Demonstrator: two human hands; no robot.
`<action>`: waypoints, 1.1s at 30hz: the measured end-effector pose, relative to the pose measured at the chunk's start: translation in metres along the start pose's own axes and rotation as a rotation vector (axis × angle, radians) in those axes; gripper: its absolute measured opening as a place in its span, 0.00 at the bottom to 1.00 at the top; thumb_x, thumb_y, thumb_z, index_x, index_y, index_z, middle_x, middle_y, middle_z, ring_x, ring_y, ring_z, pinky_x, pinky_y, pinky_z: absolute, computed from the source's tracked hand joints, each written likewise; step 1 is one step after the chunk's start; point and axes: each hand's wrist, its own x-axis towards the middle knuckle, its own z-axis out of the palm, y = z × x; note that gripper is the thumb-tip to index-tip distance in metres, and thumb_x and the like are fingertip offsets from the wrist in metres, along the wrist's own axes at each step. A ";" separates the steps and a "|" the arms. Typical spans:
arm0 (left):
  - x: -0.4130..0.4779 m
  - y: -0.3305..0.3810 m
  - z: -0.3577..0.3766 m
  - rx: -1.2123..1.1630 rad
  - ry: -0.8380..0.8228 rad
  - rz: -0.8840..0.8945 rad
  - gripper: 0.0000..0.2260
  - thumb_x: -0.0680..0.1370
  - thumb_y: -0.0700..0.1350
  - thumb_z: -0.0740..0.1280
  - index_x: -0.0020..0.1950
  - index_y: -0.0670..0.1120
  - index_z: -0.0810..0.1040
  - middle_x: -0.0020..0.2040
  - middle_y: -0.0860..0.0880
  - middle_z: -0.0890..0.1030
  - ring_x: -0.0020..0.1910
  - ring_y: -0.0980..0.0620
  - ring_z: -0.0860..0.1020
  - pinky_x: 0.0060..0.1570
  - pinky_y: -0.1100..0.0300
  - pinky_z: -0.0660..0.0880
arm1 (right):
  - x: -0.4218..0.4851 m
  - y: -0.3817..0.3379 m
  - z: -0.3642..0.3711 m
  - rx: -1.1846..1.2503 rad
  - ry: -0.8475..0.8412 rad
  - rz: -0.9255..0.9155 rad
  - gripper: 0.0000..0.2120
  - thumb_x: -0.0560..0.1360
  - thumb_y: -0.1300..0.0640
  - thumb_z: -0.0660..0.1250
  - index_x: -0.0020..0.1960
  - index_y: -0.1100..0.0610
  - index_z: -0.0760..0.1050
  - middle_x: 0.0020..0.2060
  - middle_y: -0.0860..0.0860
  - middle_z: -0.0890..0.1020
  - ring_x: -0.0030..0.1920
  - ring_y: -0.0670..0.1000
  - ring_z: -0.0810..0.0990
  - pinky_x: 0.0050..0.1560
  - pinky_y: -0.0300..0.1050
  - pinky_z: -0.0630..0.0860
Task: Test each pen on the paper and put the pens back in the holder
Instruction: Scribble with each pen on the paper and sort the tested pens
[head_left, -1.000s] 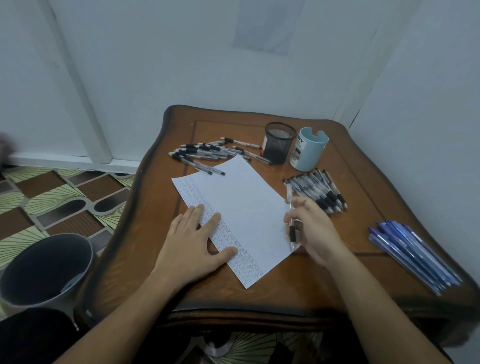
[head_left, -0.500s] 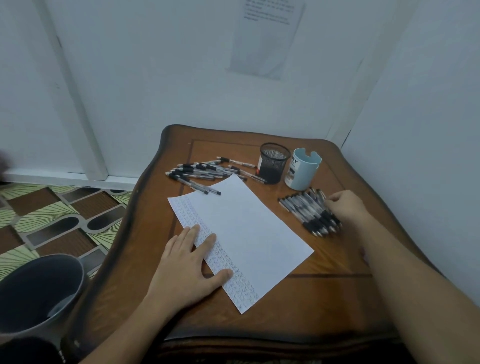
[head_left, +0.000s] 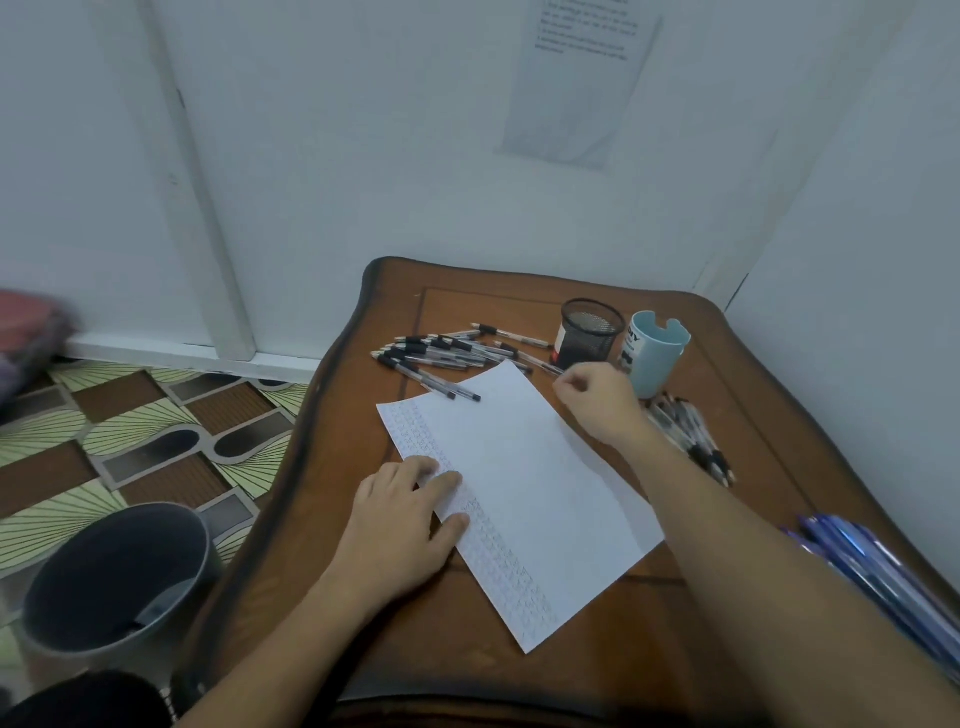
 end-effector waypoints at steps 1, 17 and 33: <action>0.001 -0.003 0.001 0.016 0.016 0.016 0.32 0.72 0.68 0.46 0.67 0.56 0.74 0.65 0.53 0.73 0.62 0.51 0.70 0.62 0.52 0.64 | 0.004 -0.010 0.014 0.014 -0.060 -0.020 0.08 0.80 0.60 0.65 0.53 0.57 0.83 0.52 0.51 0.83 0.50 0.48 0.78 0.49 0.41 0.71; -0.003 -0.002 -0.008 0.112 -0.215 -0.038 0.39 0.67 0.77 0.53 0.75 0.61 0.57 0.77 0.54 0.52 0.76 0.53 0.48 0.71 0.40 0.34 | 0.001 -0.037 0.058 0.411 -0.029 0.099 0.06 0.75 0.59 0.70 0.41 0.53 0.76 0.42 0.49 0.79 0.48 0.51 0.77 0.47 0.48 0.73; -0.005 0.001 -0.007 0.094 -0.146 0.016 0.49 0.61 0.81 0.43 0.76 0.57 0.61 0.77 0.57 0.57 0.75 0.57 0.53 0.74 0.43 0.36 | -0.036 -0.028 0.016 1.235 0.009 0.237 0.05 0.84 0.52 0.58 0.58 0.45 0.70 0.30 0.50 0.71 0.25 0.46 0.60 0.23 0.36 0.56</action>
